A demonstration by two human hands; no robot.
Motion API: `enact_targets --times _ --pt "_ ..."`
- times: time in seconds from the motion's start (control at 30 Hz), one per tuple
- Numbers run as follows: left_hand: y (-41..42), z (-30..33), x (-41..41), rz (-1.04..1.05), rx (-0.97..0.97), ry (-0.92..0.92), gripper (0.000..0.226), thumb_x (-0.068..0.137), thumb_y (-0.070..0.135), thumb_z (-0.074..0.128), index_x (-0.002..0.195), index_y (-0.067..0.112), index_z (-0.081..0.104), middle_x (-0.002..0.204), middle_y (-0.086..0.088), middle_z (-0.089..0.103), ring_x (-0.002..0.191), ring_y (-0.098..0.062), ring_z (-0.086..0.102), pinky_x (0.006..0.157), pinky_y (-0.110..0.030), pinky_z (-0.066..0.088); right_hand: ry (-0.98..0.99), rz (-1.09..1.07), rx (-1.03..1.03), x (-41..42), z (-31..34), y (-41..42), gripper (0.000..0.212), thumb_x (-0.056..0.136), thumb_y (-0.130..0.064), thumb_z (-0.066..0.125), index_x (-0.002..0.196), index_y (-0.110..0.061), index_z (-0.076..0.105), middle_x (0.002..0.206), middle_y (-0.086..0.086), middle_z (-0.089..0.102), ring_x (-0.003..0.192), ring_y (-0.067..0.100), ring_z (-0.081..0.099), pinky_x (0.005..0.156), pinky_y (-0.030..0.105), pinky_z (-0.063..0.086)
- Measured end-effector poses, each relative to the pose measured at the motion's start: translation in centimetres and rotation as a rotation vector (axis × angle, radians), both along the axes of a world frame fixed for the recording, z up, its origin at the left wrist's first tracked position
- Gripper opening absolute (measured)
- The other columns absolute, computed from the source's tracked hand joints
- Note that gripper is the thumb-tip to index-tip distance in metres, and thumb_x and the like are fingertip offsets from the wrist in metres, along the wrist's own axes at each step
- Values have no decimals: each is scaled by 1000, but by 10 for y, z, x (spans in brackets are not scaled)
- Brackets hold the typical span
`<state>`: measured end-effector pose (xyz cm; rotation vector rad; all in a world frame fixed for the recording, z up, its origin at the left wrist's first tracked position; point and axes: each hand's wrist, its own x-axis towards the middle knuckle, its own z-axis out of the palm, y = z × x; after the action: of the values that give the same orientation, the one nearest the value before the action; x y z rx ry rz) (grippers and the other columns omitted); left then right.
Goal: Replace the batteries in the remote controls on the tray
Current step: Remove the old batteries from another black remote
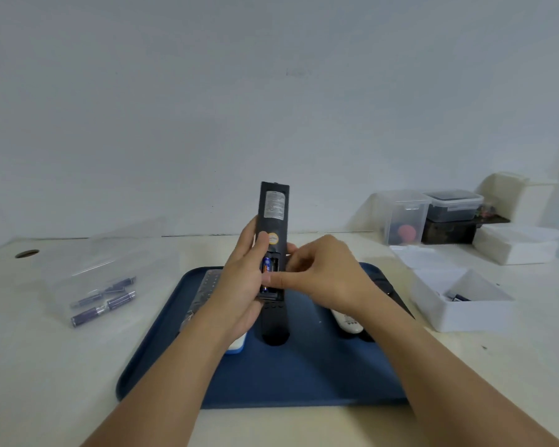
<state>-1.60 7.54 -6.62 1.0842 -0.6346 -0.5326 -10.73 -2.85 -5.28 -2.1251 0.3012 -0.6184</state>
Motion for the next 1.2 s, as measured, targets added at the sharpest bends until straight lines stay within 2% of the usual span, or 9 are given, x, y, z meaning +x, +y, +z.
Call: enact_targets --times 0.07,0.17,0.33,0.4,0.5,0.67,0.9,1.07,1.2 --pt "-2 -2 5 -2 -46 38 33 109 29 39 132 44 58 97 -9 71 82 -24 67 74 -40 55 -203 -97 -83 0 0 0 35 62 -27 93 64 -14 61 60 -9 64 63 -9 61 59 10 41" --pt "-4 -7 8 -17 -60 66 36 111 31 35 132 46 59 109 -5 71 100 -27 59 88 -51 47 -349 -8 -154 -2 1 7 27 69 -10 87 72 -15 60 67 -6 65 50 -2 50 49 9 31" --pt "-6 -8 6 -23 -49 44 37 111 29 36 137 44 57 123 -2 71 102 -22 61 100 -58 44 -342 19 -231 -1 -2 8 15 75 2 78 79 -8 67 63 -20 61 55 -10 54 54 4 35" --pt "-6 -8 6 -24 -34 33 38 111 29 35 136 46 57 126 -1 70 105 -23 61 104 -61 43 -333 21 -229 0 -2 6 14 76 1 77 80 -9 68 74 -13 68 56 -11 54 53 4 35" --pt "-6 -9 8 -12 -12 17 38 111 29 34 134 50 56 123 8 71 108 -21 60 91 -52 47 -312 40 -179 2 -5 6 15 78 1 75 83 -11 67 83 0 73 50 -6 52 50 6 33" --pt "-9 -16 9 41 50 -57 41 112 30 29 143 53 43 125 12 69 109 -19 67 79 -42 52 -270 82 -4 9 -13 3 16 82 -1 72 87 -14 67 85 -3 71 39 4 37 46 13 34" --pt "-13 -20 8 29 63 -50 43 112 32 28 148 54 36 138 12 62 116 -12 68 102 -57 50 -236 135 95 13 -17 0 16 85 -1 70 93 -14 65 77 -2 60 47 7 37 52 21 38" --pt "-11 -19 10 48 36 8 42 112 31 29 146 52 41 122 9 70 108 -17 67 99 -54 51 -269 142 142 13 -16 2 17 86 2 70 93 -13 67 78 2 56 45 5 39 49 13 39" --pt "-12 -16 10 35 -18 85 40 112 29 30 140 51 48 117 0 71 99 -23 64 87 -46 49 -255 85 272 19 -22 1 14 84 -2 75 95 -7 67 71 -1 53 51 14 53 52 19 45"
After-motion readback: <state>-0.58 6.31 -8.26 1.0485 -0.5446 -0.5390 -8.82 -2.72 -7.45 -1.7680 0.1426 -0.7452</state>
